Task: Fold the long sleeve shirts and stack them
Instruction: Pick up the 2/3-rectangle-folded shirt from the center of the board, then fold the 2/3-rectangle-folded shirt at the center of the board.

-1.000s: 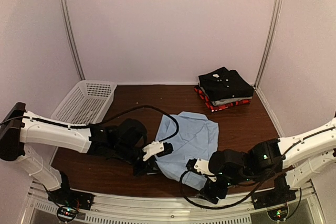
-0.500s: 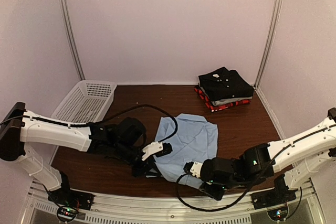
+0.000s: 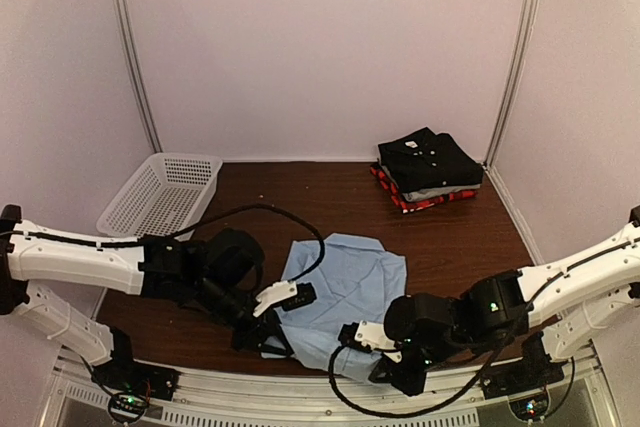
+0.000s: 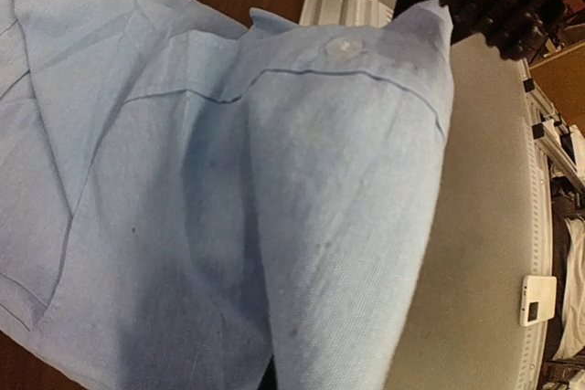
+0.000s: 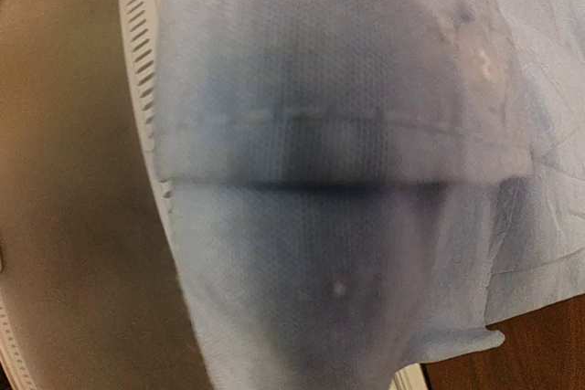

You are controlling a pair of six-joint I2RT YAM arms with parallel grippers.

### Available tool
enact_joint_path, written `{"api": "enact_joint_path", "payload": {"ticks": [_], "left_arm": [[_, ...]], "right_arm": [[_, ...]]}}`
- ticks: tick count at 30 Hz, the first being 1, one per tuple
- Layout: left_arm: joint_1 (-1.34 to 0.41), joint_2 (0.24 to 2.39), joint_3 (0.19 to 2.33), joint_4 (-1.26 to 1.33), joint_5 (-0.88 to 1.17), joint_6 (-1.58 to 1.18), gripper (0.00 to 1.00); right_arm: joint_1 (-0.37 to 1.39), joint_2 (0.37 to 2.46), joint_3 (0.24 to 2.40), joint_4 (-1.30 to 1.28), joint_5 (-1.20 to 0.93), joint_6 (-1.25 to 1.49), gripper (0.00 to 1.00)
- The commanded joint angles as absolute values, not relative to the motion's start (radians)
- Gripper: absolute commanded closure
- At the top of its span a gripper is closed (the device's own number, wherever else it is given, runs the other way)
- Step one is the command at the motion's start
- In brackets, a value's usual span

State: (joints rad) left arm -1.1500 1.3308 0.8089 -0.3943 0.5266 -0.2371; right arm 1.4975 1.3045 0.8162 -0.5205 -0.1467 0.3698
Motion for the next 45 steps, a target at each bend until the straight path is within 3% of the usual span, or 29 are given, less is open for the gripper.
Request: {"api": "enact_joint_path", "payload": {"ticks": [1, 7, 13, 23, 31, 34, 39, 45], "left_arm": [[-1.193, 1.283, 0.801, -0.449, 0.628, -0.321, 1.0], [-1.156, 1.217, 0.801, -0.42, 0.717, -0.34, 1.0], [-0.987, 1.266, 0.806, -0.325, 0.817, -0.342, 1.0], [-0.779, 1.528, 0.986, -0.3, 0.998, -0.258, 1.0], [-0.715, 1.823, 1.206, -0.363, 1.085, -0.177, 1.0], [-0.697, 1.898, 1.277, -0.384, 1.08, -0.148, 0.94], [-0.67, 1.999, 1.398, -0.447, 1.05, -0.085, 0.67], [-0.612, 2.096, 1.5, -0.471, 1.062, -0.055, 0.49]], "right_arm": [[1.506, 1.295, 0.807, -0.425, -0.397, 0.391, 1.0], [1.474, 1.253, 0.811, -0.375, -0.515, 0.406, 1.0], [1.274, 1.21, 0.816, -0.424, -0.647, 0.367, 0.98], [0.925, 1.343, 0.895, -0.601, -0.813, 0.2, 0.87], [0.737, 1.449, 0.927, -0.582, -0.832, 0.223, 0.71], [0.691, 1.457, 0.91, -0.525, -0.825, 0.256, 0.67], [0.632, 1.486, 0.851, -0.403, -0.829, 0.295, 0.64], [0.582, 1.535, 0.803, -0.251, -0.884, 0.323, 0.69]]}}
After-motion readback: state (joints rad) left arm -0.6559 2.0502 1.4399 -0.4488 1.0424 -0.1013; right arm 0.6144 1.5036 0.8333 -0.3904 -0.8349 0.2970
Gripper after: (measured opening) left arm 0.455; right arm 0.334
